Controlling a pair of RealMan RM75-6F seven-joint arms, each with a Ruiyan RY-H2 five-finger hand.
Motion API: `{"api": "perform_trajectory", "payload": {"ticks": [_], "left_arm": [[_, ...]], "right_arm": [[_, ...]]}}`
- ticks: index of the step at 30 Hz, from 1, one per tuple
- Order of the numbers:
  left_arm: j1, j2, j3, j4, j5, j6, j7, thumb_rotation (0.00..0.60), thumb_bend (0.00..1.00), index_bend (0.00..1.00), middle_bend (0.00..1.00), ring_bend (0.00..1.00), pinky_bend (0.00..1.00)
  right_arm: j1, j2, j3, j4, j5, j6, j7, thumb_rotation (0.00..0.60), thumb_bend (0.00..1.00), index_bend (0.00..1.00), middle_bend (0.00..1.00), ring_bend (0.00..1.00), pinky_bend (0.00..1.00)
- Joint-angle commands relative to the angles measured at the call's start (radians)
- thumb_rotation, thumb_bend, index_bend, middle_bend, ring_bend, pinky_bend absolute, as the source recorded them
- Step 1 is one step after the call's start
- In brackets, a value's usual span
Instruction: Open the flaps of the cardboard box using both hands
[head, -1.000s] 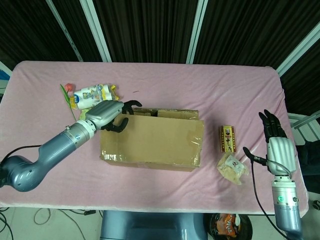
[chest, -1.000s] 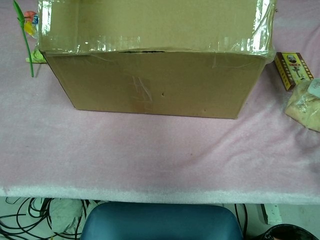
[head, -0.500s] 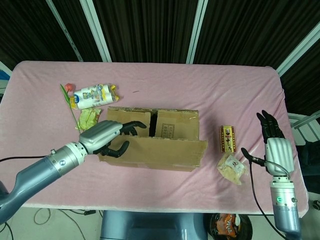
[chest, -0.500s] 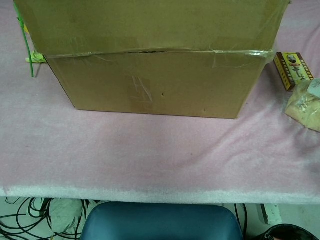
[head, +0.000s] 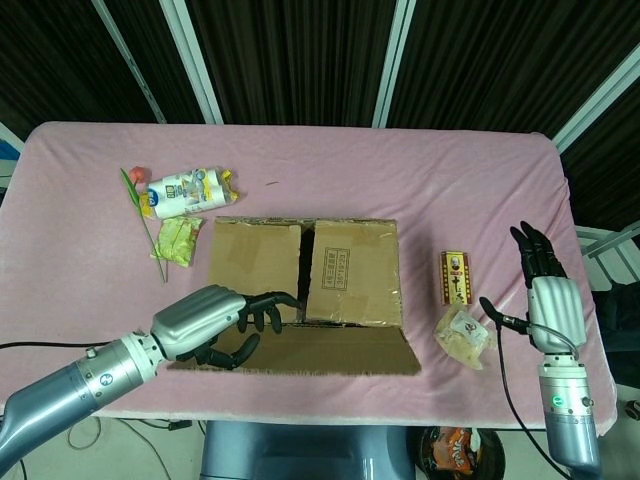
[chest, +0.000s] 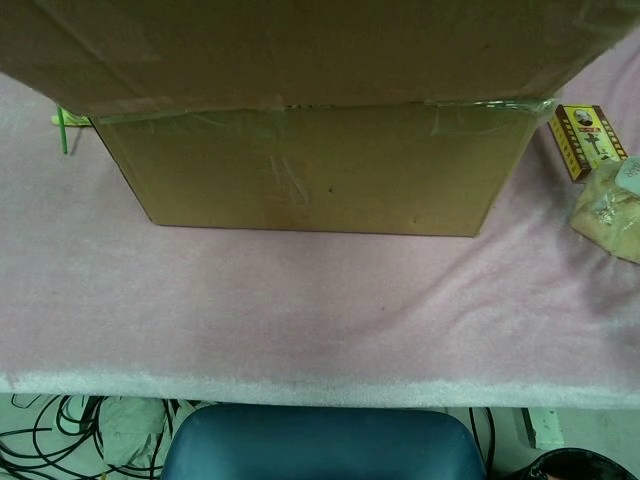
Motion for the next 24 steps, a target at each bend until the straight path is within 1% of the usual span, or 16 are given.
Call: {"api": "perform_trajectory", "payload": {"ticks": [1,4,7,9,10,12,14,16,18,19,20,23,24], "left_arm": [[0.054,0.028,0.021,-0.01,0.098,0.033,-0.08,0.6,0.62,0.13,0.34,0.36,0.45],[0.08,0.041,0.046,0.004,0.166,0.068,-0.135,0.6,0.6,0.13,0.34,0.35,0.45],[0.098,0.053,0.065,0.021,0.22,0.11,-0.185,0.6,0.55,0.13,0.33,0.35,0.45],[0.119,0.068,0.084,0.04,0.269,0.159,-0.214,0.6,0.52,0.13,0.33,0.34,0.44],[0.129,0.074,0.092,0.049,0.29,0.18,-0.218,0.6,0.5,0.12,0.32,0.32,0.43],[0.155,0.089,0.114,0.08,0.335,0.225,-0.191,0.6,0.47,0.11,0.29,0.25,0.36],[0.199,0.099,0.148,0.117,0.378,0.282,-0.111,0.6,0.43,0.1,0.22,0.13,0.25],[0.242,0.094,0.177,0.144,0.4,0.334,-0.013,0.6,0.4,0.09,0.18,0.1,0.21],[0.296,0.071,0.208,0.174,0.405,0.401,0.112,0.6,0.39,0.09,0.17,0.1,0.2],[0.324,0.051,0.223,0.188,0.401,0.44,0.178,0.6,0.38,0.09,0.16,0.1,0.19],[0.372,0.009,0.246,0.215,0.397,0.51,0.291,0.6,0.37,0.09,0.16,0.1,0.19],[0.459,-0.094,0.293,0.271,0.391,0.644,0.481,0.6,0.34,0.08,0.15,0.1,0.18],[0.496,-0.145,0.318,0.297,0.391,0.702,0.54,0.6,0.33,0.08,0.15,0.1,0.18]], "right_arm": [[0.0,0.001,0.0,-0.002,-0.001,0.0,0.0,0.6,0.27,0.0,0.0,0.0,0.23],[-0.001,0.001,-0.001,-0.004,0.0,-0.002,-0.002,0.6,0.27,0.0,0.0,0.0,0.23],[-0.001,0.001,-0.003,-0.005,0.0,-0.006,-0.004,0.6,0.27,0.0,0.0,0.0,0.23],[-0.001,0.001,-0.005,-0.005,0.003,-0.01,-0.006,0.6,0.27,0.0,0.0,0.0,0.23],[0.0,0.0,-0.005,-0.005,0.004,-0.011,-0.007,0.6,0.27,0.0,0.0,0.0,0.23],[0.0,0.0,-0.006,-0.005,0.005,-0.014,-0.009,0.6,0.27,0.0,0.0,0.0,0.23],[0.001,0.0,-0.007,-0.004,0.006,-0.017,-0.014,0.6,0.27,0.0,0.0,0.0,0.23],[0.003,0.0,-0.008,-0.004,0.006,-0.022,-0.017,0.6,0.27,0.0,0.0,0.0,0.23],[0.004,0.001,-0.01,-0.003,0.006,-0.026,-0.021,0.6,0.27,0.0,0.0,0.0,0.23],[0.005,0.002,-0.012,-0.002,0.006,-0.031,-0.023,0.6,0.27,0.0,0.0,0.0,0.23],[0.007,0.004,-0.015,-0.001,0.005,-0.038,-0.025,0.6,0.27,0.0,0.0,0.0,0.23],[0.013,0.011,-0.019,0.001,-0.001,-0.053,-0.023,0.6,0.27,0.0,0.0,0.0,0.23],[0.016,0.015,-0.02,0.001,-0.003,-0.061,-0.021,0.6,0.27,0.0,0.0,0.0,0.23]]}}
